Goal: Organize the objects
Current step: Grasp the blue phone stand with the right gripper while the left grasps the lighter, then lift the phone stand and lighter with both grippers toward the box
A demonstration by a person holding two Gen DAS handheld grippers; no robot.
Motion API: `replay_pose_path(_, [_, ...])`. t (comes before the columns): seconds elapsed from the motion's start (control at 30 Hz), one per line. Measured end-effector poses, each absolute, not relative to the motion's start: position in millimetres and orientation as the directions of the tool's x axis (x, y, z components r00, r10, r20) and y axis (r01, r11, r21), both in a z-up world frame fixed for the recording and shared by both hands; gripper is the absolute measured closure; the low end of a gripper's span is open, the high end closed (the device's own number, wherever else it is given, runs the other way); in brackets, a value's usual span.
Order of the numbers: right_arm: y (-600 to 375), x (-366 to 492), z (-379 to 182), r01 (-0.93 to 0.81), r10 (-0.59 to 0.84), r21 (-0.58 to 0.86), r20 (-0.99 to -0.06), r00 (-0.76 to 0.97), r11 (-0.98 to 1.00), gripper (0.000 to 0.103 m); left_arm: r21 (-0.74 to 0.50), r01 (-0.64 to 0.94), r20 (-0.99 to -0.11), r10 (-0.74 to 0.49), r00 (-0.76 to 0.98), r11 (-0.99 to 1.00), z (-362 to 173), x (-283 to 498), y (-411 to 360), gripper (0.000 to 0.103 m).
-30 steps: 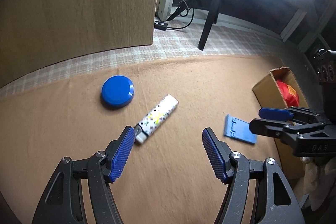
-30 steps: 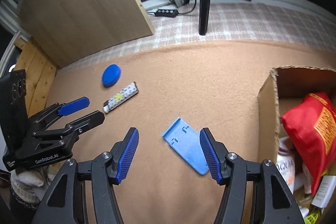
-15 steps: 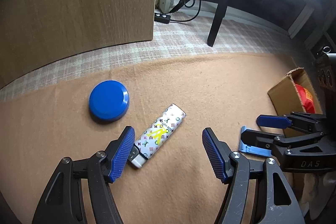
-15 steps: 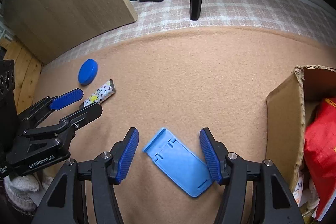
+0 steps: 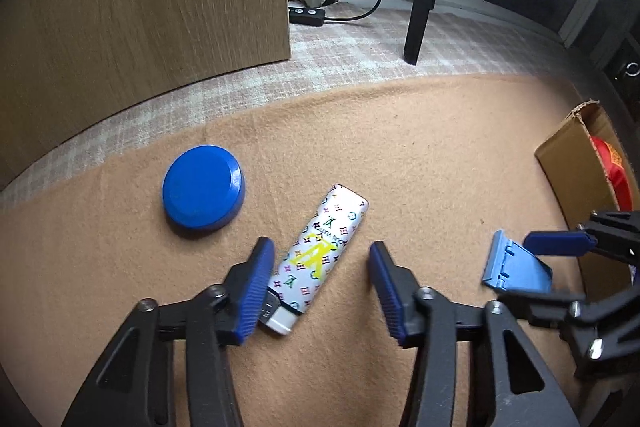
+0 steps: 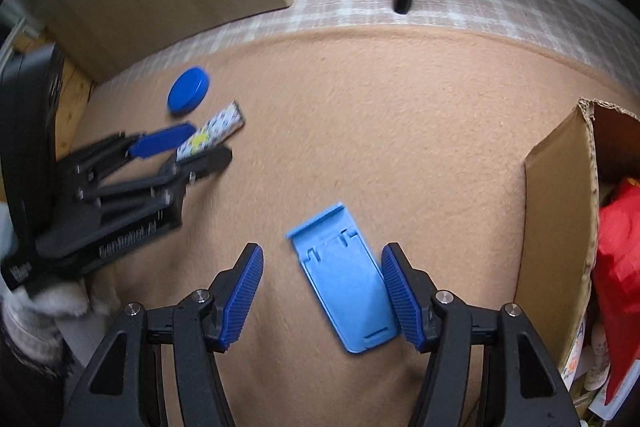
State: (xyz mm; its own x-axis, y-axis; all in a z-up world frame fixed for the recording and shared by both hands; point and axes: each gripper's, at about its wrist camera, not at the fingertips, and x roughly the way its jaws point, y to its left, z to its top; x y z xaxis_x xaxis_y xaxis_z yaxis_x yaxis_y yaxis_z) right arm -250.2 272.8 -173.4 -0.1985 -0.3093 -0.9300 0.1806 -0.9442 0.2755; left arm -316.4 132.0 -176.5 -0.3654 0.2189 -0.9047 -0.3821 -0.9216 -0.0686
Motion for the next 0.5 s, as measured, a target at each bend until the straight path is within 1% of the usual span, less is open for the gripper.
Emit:
replay_pose_path(0.07, [266,-242,-173,0.218,-0.275,0.230,-0.939,-0.208,-0.949,0.045,-0.072,-0.386,-0.906,0.222,-0.361,-0.920,-175,-316,133,0.065])
replay_pose_path(0.17, [260,-234,-172,0.250,-0.226,0.167,-0.947,-0.229,-0.954,0.046,-0.065,-0.399,-0.908,0.220,-0.357,-0.915,-175,-311,135,0.072])
replay_pose_path(0.27, [254,-226,-173,0.271,-0.163,0.089,-0.950,-0.265,-0.958,0.054,-0.068,-0.402,-0.908,0.224,-0.355,-0.913,-174,-306,135,0.077])
replay_pose_path(0.33, [250,-221,-172,0.282,-0.121,0.037,-0.950,-0.287,-0.959,0.063,-0.081,-0.398,-0.906,0.233,-0.352,-0.914,-173,-301,134,0.078])
replay_pose_path(0.4, [250,-218,-171,0.279,-0.111,0.024,-0.947,-0.301,-0.960,0.069,-0.088,-0.397,-0.903,0.241,-0.355,-0.914,-173,-293,132,0.078])
replay_pose_path(0.5, [252,-211,-169,0.258,-0.128,0.047,-0.944,-0.304,-0.965,0.069,-0.101,-0.386,-0.900,0.250,-0.356,-0.917,-172,-278,126,0.078])
